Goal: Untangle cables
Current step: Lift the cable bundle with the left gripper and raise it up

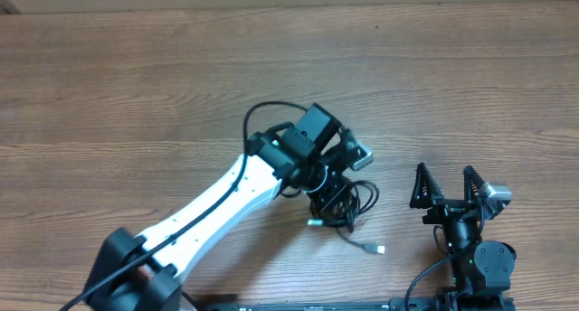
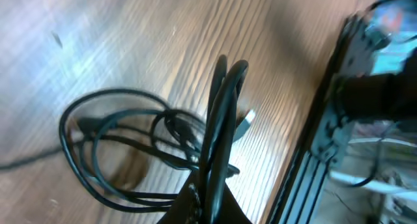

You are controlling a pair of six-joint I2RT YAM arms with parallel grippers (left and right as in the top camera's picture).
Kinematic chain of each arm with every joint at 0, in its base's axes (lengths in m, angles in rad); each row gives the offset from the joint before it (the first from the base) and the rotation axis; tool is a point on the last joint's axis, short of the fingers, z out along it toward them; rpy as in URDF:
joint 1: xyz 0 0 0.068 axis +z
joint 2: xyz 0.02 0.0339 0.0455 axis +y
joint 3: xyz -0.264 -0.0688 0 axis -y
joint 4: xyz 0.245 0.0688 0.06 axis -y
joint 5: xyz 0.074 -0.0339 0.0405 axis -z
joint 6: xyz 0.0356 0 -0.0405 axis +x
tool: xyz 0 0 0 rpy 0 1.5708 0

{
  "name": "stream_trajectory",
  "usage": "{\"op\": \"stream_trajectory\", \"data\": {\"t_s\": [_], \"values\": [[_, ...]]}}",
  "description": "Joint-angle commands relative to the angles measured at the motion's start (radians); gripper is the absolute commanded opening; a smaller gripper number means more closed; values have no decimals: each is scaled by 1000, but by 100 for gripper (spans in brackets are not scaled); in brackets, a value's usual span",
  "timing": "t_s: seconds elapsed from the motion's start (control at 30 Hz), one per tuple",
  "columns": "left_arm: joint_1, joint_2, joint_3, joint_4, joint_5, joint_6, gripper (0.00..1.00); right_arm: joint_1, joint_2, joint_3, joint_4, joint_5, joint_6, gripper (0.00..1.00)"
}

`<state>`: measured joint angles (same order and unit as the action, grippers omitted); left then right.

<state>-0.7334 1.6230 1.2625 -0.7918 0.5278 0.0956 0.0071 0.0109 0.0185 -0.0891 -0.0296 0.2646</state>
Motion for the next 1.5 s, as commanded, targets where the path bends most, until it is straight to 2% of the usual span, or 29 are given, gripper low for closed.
{"op": "stream_trajectory", "data": {"t_s": [0.0,0.3,0.7,0.87,1.0,1.1,1.27,1.33,1.47], "values": [[-6,-92,59,-1,58,-13,4,-2,-8,-11,7,-6,-5,100],[-6,-203,64,-1,59,-13,4,-2,-8,-11,7,-6,-4,100],[-6,-299,64,-1,-66,-60,4,-2,-8,-11,8,-6,-4,100],[-5,-370,64,23,-69,-70,4,-2,-8,-11,8,-6,-4,100],[-5,-441,64,47,-172,-105,4,-2,-8,-10,20,-13,-3,100],[-5,-472,64,58,-225,-129,4,-2,-8,-10,34,-81,-4,100],[-5,-498,64,122,-229,-142,4,-2,-8,71,25,-291,0,100],[-5,-500,64,140,-229,-156,4,-2,-8,123,-14,-310,20,100],[-5,-500,64,156,-224,-190,4,-2,-8,323,-254,-349,26,100]]}}
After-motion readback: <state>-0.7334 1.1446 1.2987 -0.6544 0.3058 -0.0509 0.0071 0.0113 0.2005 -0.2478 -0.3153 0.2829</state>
